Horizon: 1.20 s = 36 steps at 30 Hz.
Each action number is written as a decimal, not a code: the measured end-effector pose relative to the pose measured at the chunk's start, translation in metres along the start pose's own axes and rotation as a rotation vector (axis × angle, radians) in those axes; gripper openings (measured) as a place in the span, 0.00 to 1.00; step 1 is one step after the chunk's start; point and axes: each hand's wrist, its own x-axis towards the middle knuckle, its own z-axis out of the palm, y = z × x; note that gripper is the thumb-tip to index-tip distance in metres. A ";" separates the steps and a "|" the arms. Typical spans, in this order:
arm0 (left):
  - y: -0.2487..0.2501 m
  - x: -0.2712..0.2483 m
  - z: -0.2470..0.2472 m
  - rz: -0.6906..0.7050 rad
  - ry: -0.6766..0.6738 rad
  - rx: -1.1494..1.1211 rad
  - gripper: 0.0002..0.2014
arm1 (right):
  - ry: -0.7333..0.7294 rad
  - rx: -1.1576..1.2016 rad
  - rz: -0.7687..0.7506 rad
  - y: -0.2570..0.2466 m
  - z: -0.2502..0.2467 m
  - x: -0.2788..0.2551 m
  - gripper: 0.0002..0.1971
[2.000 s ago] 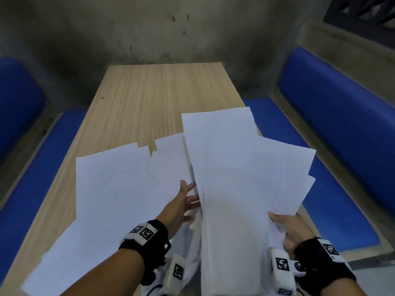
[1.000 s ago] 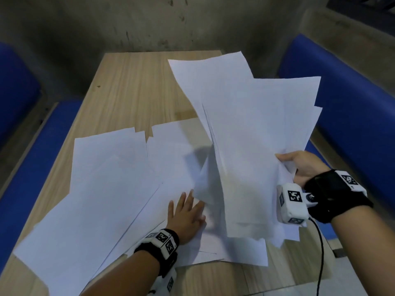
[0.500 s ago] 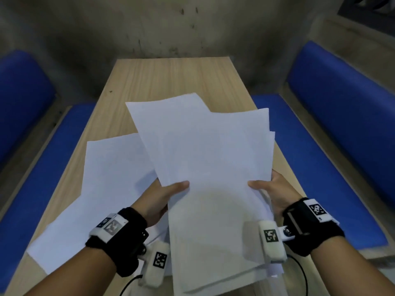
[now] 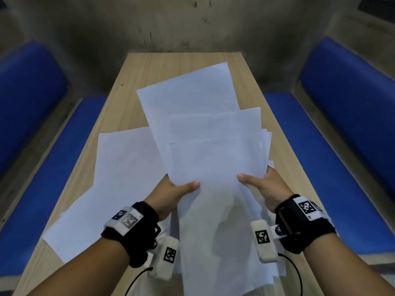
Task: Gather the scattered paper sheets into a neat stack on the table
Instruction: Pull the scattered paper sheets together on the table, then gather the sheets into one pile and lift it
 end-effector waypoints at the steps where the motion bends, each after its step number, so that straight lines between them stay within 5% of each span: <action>1: 0.000 0.002 0.002 0.006 0.023 0.028 0.12 | 0.011 0.024 0.014 0.002 -0.001 0.002 0.25; 6: -0.003 0.007 -0.013 -0.025 0.114 -0.032 0.13 | -0.047 -0.247 0.119 0.028 -0.007 -0.005 0.11; 8: -0.011 0.010 -0.038 -0.053 0.159 0.130 0.09 | 0.023 -0.371 0.138 0.043 -0.005 -0.008 0.10; 11: -0.028 0.018 -0.121 -0.183 0.395 0.746 0.40 | 0.156 -0.361 0.161 0.052 0.002 -0.017 0.09; 13: -0.042 0.014 -0.183 -0.383 0.400 1.115 0.61 | 0.226 -0.325 0.179 0.058 0.003 -0.025 0.09; 16: -0.045 -0.003 -0.223 -0.582 0.325 1.373 0.70 | 0.281 -0.242 0.258 0.073 0.003 -0.030 0.09; 22: -0.041 0.000 -0.208 -0.492 0.356 1.161 0.56 | 0.365 -0.145 0.379 0.095 0.005 -0.023 0.13; 26: -0.031 -0.010 -0.196 -0.411 0.261 1.108 0.19 | 0.382 -0.168 0.382 0.095 0.003 -0.018 0.09; 28: -0.029 -0.014 -0.194 -0.384 0.234 1.053 0.09 | 0.386 -0.204 0.384 0.100 0.000 -0.016 0.07; 33: -0.024 -0.008 -0.195 -0.290 0.595 0.625 0.12 | 0.393 -0.199 0.403 0.110 -0.004 -0.016 0.07; 36: -0.032 0.005 -0.193 -0.479 0.735 0.689 0.25 | 0.385 -0.212 0.392 0.107 0.000 -0.017 0.06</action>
